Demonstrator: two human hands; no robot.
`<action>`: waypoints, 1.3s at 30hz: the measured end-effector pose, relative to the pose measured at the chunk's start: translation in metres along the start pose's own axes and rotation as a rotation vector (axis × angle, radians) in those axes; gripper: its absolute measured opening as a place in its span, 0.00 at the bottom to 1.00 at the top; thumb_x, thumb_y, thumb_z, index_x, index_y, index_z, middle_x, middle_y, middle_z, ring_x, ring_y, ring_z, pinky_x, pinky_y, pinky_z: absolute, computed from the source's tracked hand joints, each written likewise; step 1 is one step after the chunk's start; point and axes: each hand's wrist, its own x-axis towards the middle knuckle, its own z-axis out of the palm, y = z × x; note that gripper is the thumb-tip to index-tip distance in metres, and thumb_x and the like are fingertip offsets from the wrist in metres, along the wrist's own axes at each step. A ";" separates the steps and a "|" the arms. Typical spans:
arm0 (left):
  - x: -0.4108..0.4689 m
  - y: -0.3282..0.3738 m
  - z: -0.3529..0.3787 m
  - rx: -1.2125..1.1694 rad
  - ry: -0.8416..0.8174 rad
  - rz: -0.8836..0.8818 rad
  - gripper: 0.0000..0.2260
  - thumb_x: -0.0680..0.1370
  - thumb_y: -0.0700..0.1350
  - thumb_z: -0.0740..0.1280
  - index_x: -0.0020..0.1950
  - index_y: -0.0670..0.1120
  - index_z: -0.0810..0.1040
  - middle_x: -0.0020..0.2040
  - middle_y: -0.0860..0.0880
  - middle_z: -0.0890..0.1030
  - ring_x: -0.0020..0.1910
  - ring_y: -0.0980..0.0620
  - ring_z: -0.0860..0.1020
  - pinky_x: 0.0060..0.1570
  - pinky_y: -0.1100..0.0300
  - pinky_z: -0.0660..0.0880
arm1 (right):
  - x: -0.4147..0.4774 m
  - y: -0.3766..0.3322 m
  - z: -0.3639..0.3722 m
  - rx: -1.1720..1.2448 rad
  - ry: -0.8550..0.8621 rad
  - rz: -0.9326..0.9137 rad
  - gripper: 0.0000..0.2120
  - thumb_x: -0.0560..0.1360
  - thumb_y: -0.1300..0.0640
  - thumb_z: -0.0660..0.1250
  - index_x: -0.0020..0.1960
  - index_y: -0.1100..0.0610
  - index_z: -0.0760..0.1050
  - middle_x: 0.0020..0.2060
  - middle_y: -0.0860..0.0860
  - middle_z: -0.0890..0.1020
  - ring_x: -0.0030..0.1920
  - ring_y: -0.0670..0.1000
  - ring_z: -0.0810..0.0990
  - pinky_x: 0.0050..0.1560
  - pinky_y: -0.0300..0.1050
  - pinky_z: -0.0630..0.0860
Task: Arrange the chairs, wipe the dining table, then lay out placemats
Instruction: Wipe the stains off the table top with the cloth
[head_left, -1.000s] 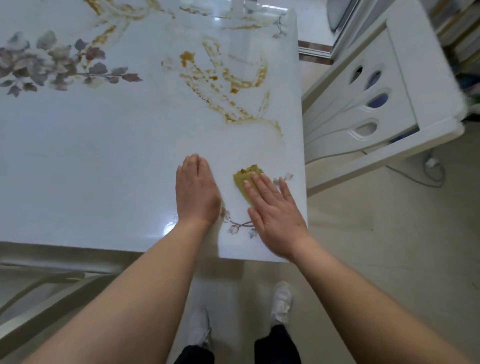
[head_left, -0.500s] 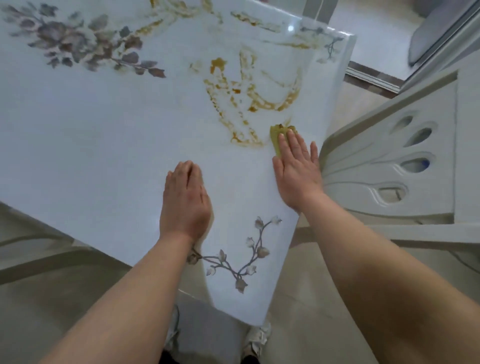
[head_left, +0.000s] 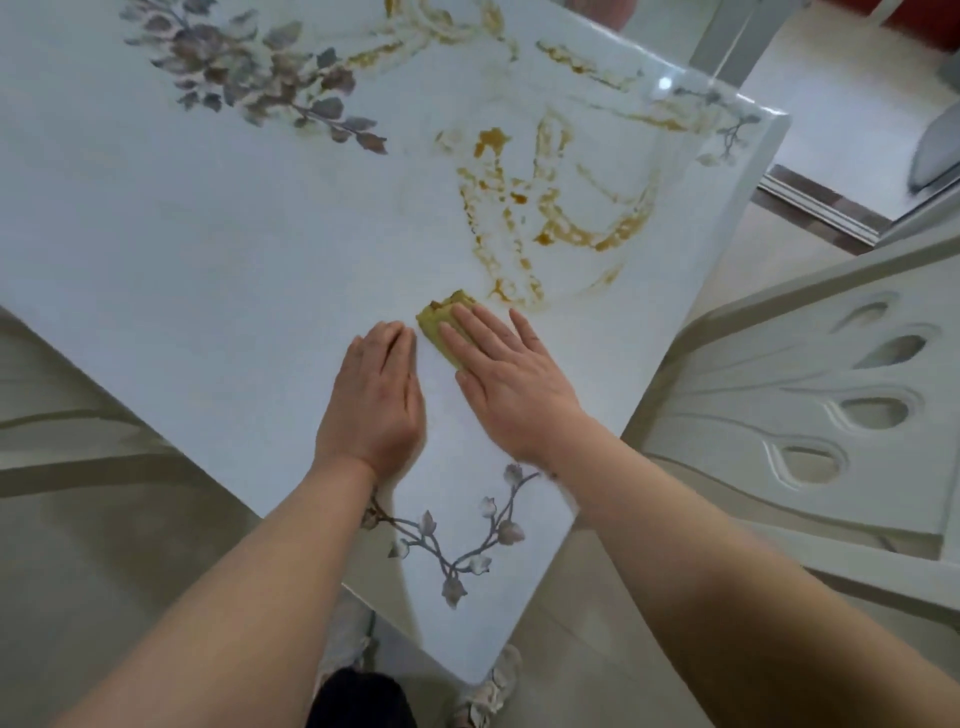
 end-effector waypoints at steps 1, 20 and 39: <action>0.000 -0.001 0.001 0.000 0.008 0.003 0.21 0.78 0.43 0.52 0.68 0.36 0.69 0.67 0.40 0.69 0.66 0.41 0.67 0.71 0.53 0.58 | 0.008 0.009 -0.002 -0.014 0.005 0.010 0.25 0.82 0.47 0.42 0.78 0.48 0.47 0.78 0.45 0.48 0.76 0.44 0.41 0.76 0.51 0.38; 0.002 0.001 -0.004 -0.048 0.005 0.022 0.22 0.75 0.41 0.54 0.66 0.34 0.70 0.65 0.39 0.70 0.64 0.42 0.67 0.69 0.49 0.60 | 0.021 0.005 -0.004 0.008 0.044 0.269 0.27 0.81 0.48 0.41 0.78 0.52 0.40 0.77 0.50 0.41 0.76 0.49 0.36 0.75 0.51 0.36; 0.102 -0.054 -0.021 0.037 0.122 -0.100 0.13 0.69 0.36 0.59 0.51 0.38 0.76 0.51 0.41 0.77 0.50 0.40 0.75 0.52 0.52 0.68 | 0.112 0.092 -0.027 -0.014 0.076 0.453 0.26 0.82 0.49 0.42 0.78 0.52 0.44 0.78 0.49 0.45 0.77 0.47 0.40 0.75 0.50 0.36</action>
